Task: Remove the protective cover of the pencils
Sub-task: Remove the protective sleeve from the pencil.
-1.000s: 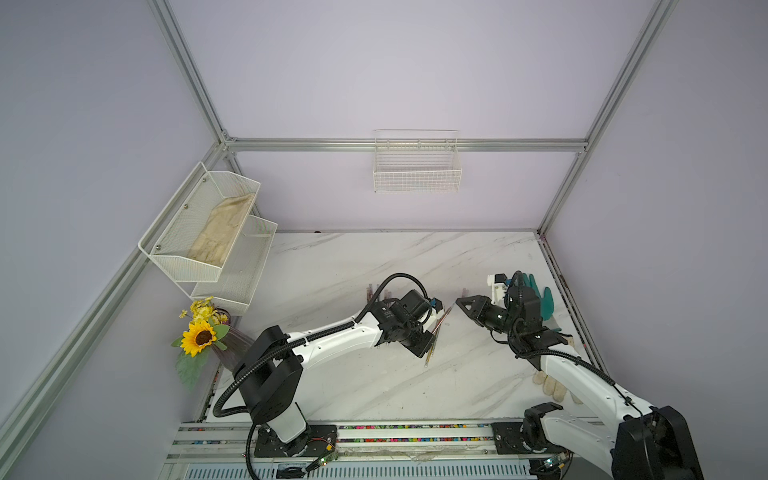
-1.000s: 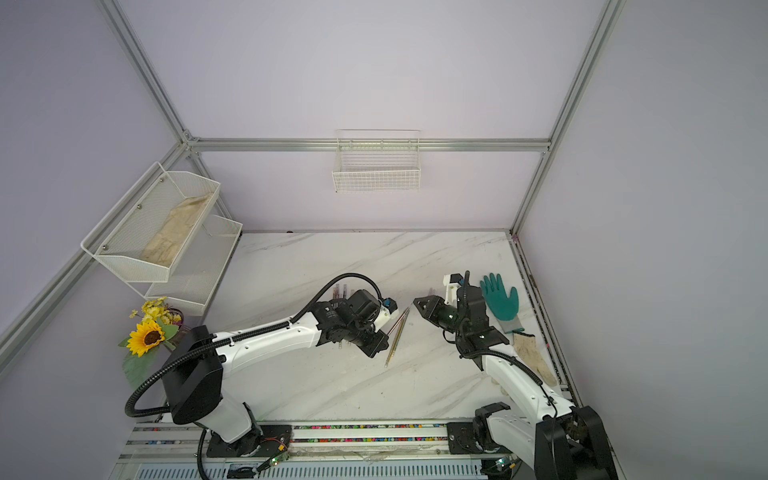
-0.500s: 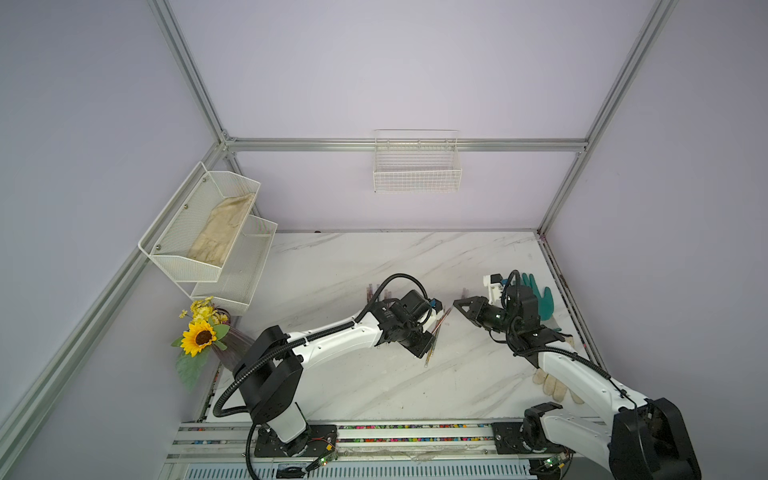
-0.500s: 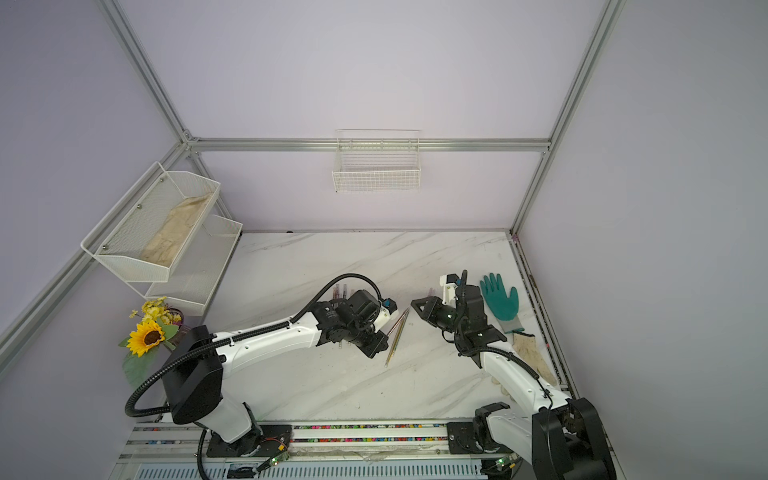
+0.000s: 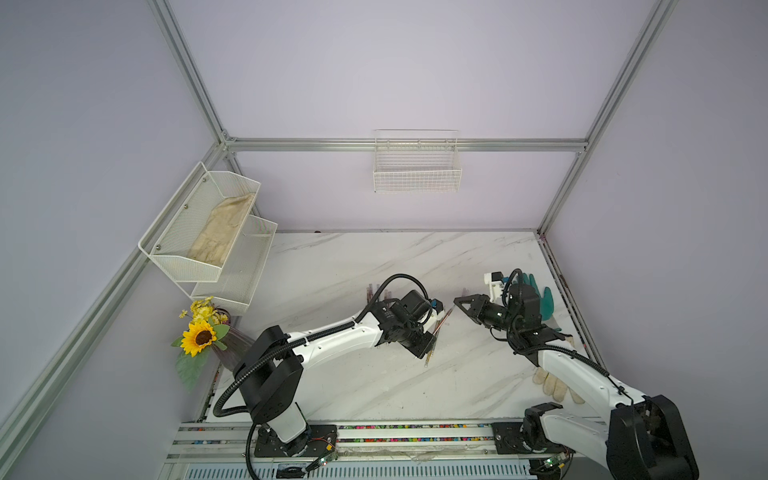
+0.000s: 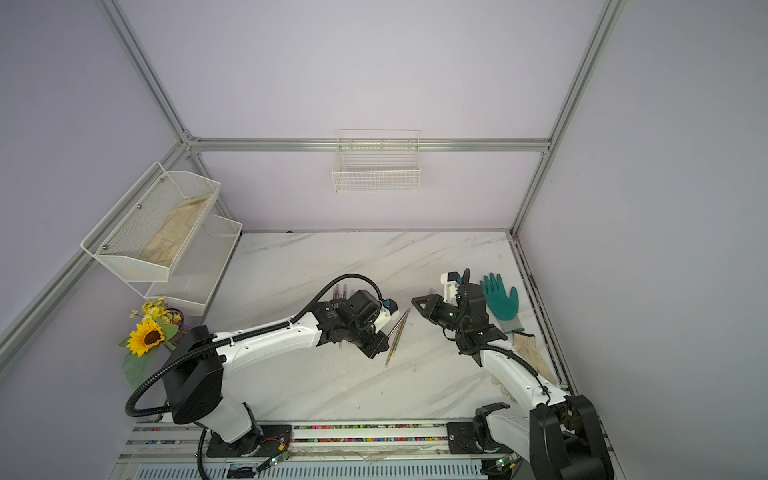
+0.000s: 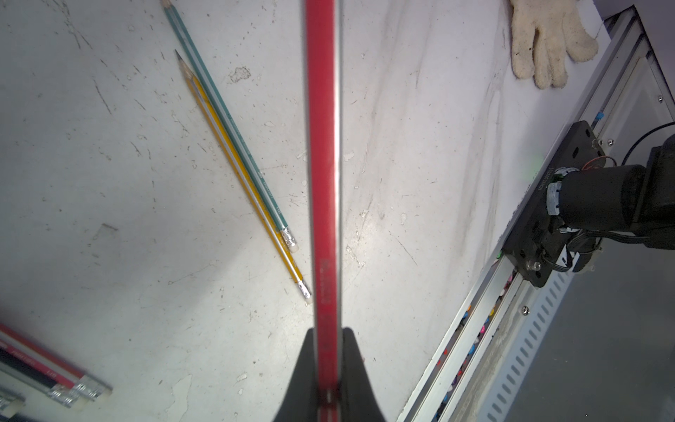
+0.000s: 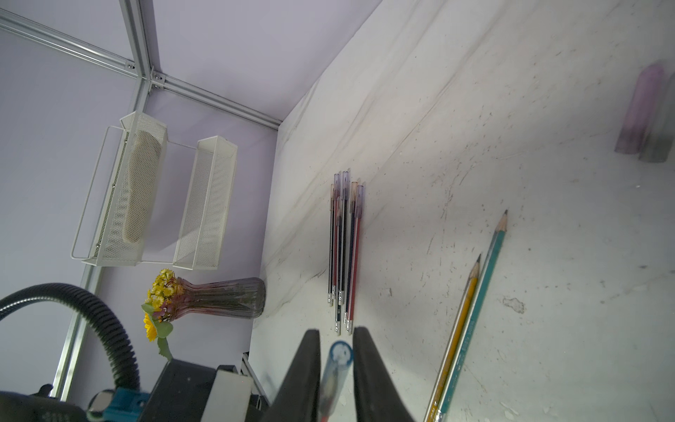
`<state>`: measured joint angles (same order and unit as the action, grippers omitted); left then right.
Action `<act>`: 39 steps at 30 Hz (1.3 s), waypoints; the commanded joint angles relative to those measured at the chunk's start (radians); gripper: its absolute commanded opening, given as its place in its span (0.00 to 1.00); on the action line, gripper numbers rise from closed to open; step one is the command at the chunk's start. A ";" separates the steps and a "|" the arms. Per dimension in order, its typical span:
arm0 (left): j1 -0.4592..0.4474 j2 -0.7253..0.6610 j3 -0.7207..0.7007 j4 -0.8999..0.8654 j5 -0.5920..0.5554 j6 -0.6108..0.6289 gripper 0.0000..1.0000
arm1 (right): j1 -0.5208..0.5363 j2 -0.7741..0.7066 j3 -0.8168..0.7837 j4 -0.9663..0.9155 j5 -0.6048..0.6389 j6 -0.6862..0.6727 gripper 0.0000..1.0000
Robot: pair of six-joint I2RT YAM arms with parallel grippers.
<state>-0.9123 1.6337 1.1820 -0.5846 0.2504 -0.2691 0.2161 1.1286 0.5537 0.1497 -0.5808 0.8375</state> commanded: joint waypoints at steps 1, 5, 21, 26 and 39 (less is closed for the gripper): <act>-0.007 0.000 0.062 0.021 0.011 0.011 0.00 | -0.006 0.000 0.000 0.038 -0.017 0.015 0.21; -0.007 -0.002 0.061 0.022 0.010 0.010 0.00 | -0.007 0.004 -0.005 0.049 -0.025 0.022 0.21; -0.008 0.000 0.063 0.020 0.006 0.007 0.00 | -0.007 0.029 -0.055 0.123 -0.079 0.060 0.26; -0.010 0.000 0.062 0.021 0.007 0.004 0.00 | -0.007 0.026 -0.061 0.142 -0.086 0.069 0.25; -0.012 -0.004 0.051 0.022 -0.003 0.001 0.00 | -0.018 0.014 -0.062 0.161 -0.041 0.119 0.02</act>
<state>-0.9188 1.6371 1.1816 -0.5816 0.2455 -0.2695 0.2054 1.1679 0.4915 0.2981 -0.6605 0.9508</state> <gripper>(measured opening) 0.070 0.132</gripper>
